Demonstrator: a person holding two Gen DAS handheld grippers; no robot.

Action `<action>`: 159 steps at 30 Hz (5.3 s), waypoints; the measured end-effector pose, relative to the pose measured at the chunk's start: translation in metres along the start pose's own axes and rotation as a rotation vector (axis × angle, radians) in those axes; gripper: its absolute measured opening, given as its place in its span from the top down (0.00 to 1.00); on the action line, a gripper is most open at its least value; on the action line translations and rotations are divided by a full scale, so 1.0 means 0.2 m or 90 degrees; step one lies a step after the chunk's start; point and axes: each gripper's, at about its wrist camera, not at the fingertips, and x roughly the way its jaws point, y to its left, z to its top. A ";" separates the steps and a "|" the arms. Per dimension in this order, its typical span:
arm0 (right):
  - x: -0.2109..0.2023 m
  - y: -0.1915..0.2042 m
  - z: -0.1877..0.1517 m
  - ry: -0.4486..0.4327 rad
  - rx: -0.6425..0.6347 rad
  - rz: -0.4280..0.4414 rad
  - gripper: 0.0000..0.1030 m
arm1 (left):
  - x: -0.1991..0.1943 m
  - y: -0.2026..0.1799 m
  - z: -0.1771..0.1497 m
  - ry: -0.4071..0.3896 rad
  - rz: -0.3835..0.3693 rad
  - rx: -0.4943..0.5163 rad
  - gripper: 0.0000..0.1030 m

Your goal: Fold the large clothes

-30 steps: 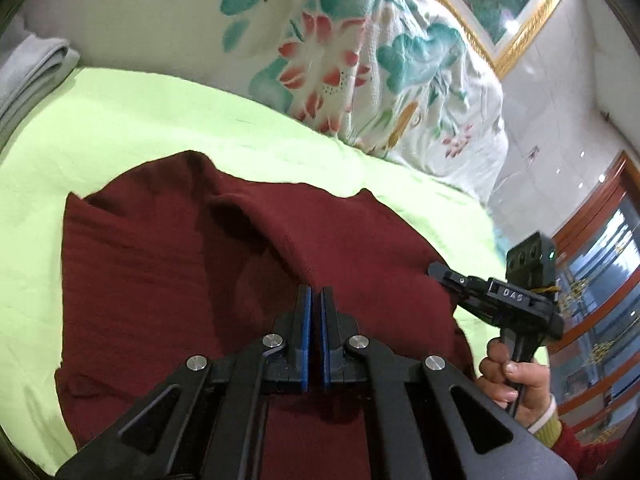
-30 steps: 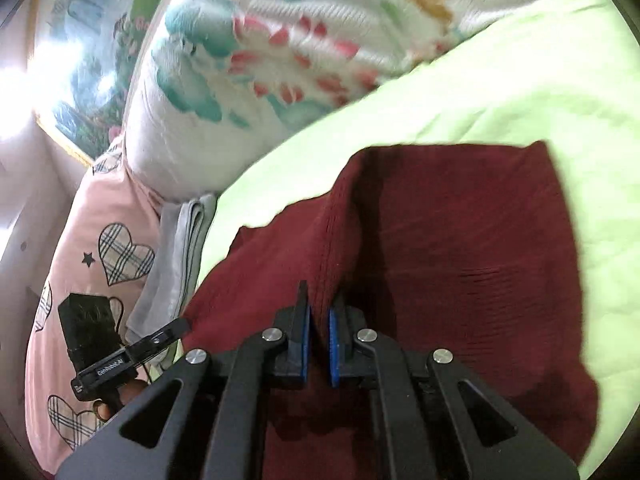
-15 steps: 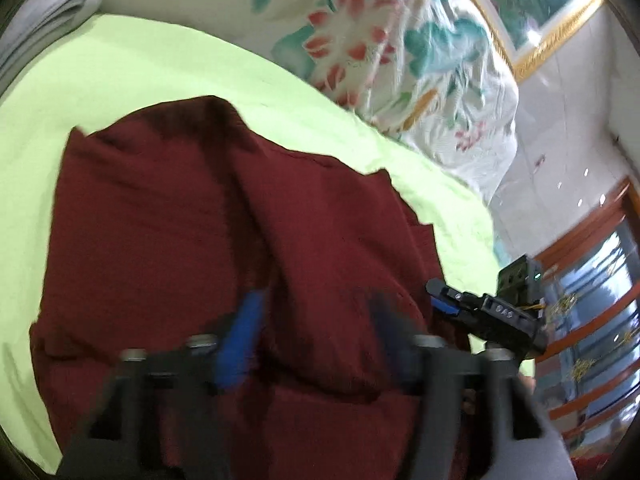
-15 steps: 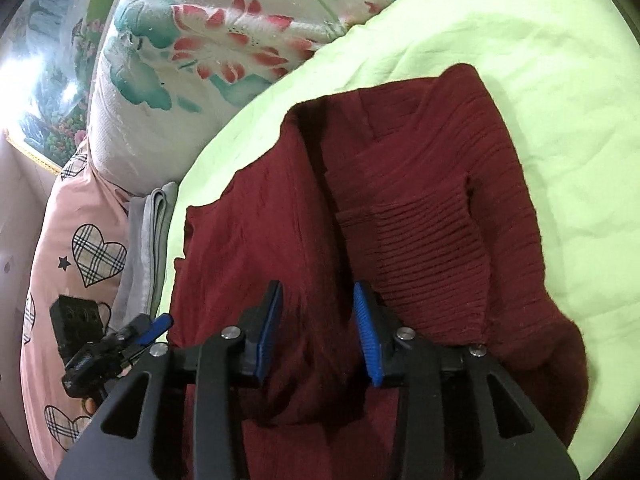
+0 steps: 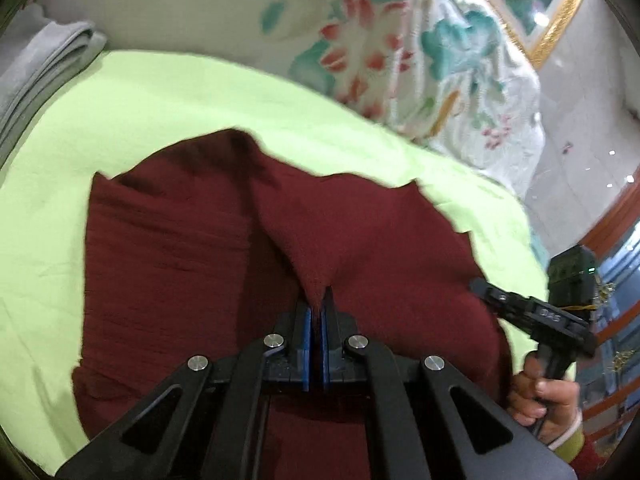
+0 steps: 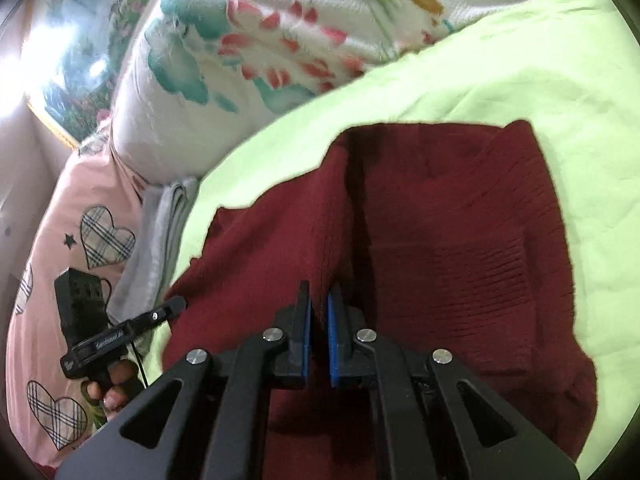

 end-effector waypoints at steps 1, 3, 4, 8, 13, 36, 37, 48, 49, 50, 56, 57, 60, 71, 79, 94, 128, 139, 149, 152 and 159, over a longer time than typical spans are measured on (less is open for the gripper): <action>0.04 0.00 -0.01 0.019 -0.006 -0.024 0.92 | 0.03 0.03 -0.01 0.008 0.008 -0.006 0.98; 0.12 -0.04 -0.05 0.059 0.008 -0.044 0.88 | 0.10 0.08 -0.03 0.033 0.026 -0.014 0.98; 0.14 -0.07 -0.06 0.071 0.026 -0.045 0.84 | 0.12 0.09 -0.05 0.041 0.032 -0.016 0.98; 0.02 -0.08 -0.05 0.021 0.038 -0.077 0.78 | 0.06 0.07 -0.07 0.038 0.028 -0.016 0.96; -0.13 0.07 0.00 -0.046 -0.013 -0.036 0.77 | -0.12 -0.05 -0.07 -0.018 -0.014 -0.001 0.96; -0.26 0.05 -0.19 0.008 -0.008 -0.099 0.53 | -0.24 0.02 -0.38 0.018 0.030 -0.039 0.67; -0.31 0.04 -0.22 0.007 -0.006 -0.105 0.53 | -0.29 0.04 -0.42 0.013 0.036 -0.046 0.64; -0.68 -0.15 -0.52 -0.017 0.052 -0.168 0.48 | -0.67 0.34 -0.81 0.004 0.101 -0.121 0.51; -0.70 -0.17 -0.54 -0.018 0.059 -0.170 0.46 | -0.68 0.36 -0.84 0.008 0.095 -0.128 0.51; -0.71 -0.19 -0.56 -0.016 0.066 -0.176 0.46 | -0.68 0.38 -0.87 0.016 0.081 -0.134 0.50; -0.68 -0.24 -0.69 0.036 0.107 -0.096 0.46 | -0.63 0.38 -1.03 0.061 0.015 -0.139 0.46; -0.67 -0.23 -0.71 0.045 0.107 -0.073 0.46 | -0.64 0.37 -1.06 0.059 0.008 -0.131 0.46; -0.67 -0.18 -0.81 0.077 0.098 -0.001 0.46 | -0.68 0.34 -1.12 0.064 -0.034 -0.130 0.48; -0.78 -0.13 -1.09 0.108 0.069 0.109 0.56 | -0.68 0.24 -1.33 0.090 -0.097 -0.104 0.87; -0.83 -0.18 -1.12 0.104 0.061 0.079 0.91 | -0.73 0.17 -1.29 0.060 -0.066 -0.075 0.93; -0.94 -0.06 -0.67 -0.035 0.047 0.182 0.92 | -0.95 0.03 -0.80 -0.099 -0.088 -0.056 0.94; -0.34 -0.22 0.13 -0.098 0.042 0.001 0.38 | -0.05 -0.02 -0.16 -0.030 -0.012 -0.040 0.72; 0.02 -0.05 0.07 0.053 -0.125 -0.102 0.47 | 0.24 -0.16 -0.04 0.024 0.003 0.014 0.77; -0.07 -0.32 0.31 -0.065 -0.003 -0.140 0.48 | 0.27 0.18 0.25 -0.031 0.107 -0.058 0.78; -0.11 -0.36 0.29 -0.081 0.025 -0.132 0.48 | 0.24 0.29 0.25 -0.043 0.122 -0.089 0.78; -0.26 -0.31 0.22 -0.124 0.065 -0.140 0.47 | 0.00 0.45 0.16 -0.090 0.120 -0.166 0.78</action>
